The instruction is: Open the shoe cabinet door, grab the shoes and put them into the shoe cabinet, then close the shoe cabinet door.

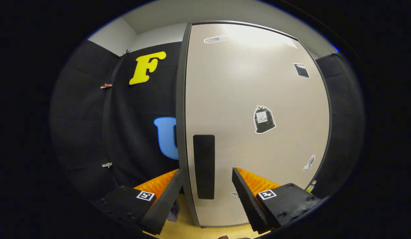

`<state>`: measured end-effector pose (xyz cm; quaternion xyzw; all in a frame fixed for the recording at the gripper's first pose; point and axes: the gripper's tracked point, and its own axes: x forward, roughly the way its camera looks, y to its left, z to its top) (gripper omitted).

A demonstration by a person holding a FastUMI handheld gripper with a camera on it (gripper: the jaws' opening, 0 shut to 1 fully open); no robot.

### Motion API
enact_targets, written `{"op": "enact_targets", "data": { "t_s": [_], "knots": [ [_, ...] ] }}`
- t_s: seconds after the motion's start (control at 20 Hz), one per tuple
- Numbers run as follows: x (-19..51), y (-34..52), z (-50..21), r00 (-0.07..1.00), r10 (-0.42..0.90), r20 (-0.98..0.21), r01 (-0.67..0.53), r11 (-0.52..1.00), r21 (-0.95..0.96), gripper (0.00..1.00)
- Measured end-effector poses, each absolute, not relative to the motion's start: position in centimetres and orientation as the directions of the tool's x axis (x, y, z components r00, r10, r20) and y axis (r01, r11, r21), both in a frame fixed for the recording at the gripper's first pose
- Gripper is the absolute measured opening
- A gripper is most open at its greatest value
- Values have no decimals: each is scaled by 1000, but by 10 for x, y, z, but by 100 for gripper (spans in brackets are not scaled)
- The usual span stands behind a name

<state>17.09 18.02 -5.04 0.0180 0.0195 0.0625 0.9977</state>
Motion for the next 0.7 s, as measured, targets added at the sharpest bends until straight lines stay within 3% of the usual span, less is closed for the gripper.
{"op": "enact_targets", "data": {
  "t_s": [0.1,0.25,0.35,0.45,0.6,0.7],
  "knots": [
    [184,183,-57,992,116,-42,-114,993,42,92],
    [189,184,-57,996,84,-24,-83,996,46,62],
    [195,186,-58,998,64,-6,-64,998,5,55],
    [187,184,-56,998,64,-14,-64,998,21,38],
    [189,184,-56,996,83,-23,-82,996,30,25],
    [186,184,-56,995,100,-22,-99,995,25,25]
  ]
}}
